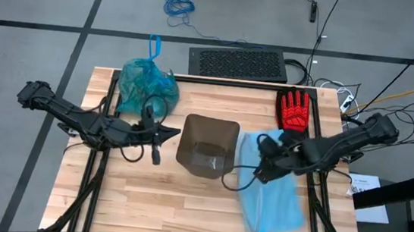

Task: Place trash/remove bag and relplace
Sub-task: Insert the blue trash bag into the trash bin

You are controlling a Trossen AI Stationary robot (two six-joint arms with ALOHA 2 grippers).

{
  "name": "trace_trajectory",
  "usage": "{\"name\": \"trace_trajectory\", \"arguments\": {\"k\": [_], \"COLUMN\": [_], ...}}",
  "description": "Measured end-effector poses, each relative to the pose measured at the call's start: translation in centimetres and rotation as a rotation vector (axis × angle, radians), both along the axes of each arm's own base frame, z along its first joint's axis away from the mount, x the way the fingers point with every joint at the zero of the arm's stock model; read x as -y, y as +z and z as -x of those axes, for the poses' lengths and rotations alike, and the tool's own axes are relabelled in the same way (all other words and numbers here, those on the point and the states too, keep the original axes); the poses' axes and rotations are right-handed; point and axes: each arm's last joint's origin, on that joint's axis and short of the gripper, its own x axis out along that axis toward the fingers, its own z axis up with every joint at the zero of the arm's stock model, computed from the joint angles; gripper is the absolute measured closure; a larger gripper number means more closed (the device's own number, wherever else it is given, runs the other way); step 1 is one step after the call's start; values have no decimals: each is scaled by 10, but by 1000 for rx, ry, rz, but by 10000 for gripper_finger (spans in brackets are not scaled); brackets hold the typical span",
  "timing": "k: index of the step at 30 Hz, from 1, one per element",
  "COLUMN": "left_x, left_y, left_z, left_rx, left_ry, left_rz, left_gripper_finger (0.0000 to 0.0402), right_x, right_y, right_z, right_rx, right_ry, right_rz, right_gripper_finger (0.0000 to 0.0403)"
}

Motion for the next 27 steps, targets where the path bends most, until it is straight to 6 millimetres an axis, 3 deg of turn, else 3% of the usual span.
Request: {"name": "trace_trajectory", "arguments": {"k": [5,10,14,18,23,27], "left_x": [0,0,0,1,1,1], "left_y": [-1,-3,-3,-4,-6,-6], "left_z": [-1,-1,-1,-1,-3,-2], "left_rx": [-2,-8,-5,-8,-21,-25], "left_ry": [4,8,11,11,9,7], "left_rz": [25,49,69,67,63,63], "left_gripper_finger": [402,402,402,402,402,402], "right_x": [-5,-3,-3,-3,-7,-12], "right_y": [-52,-80,-90,-96,-109,-126], "right_z": [-7,-1,4,5,-5,-15], "right_rx": [34,4,-18,-2,6,-20], "right_ry": [32,16,-15,-42,-62,-66], "right_rz": [-167,-210,-218,-236,-241,-229], "right_gripper_finger": [403,384,325,241,144,98]}}
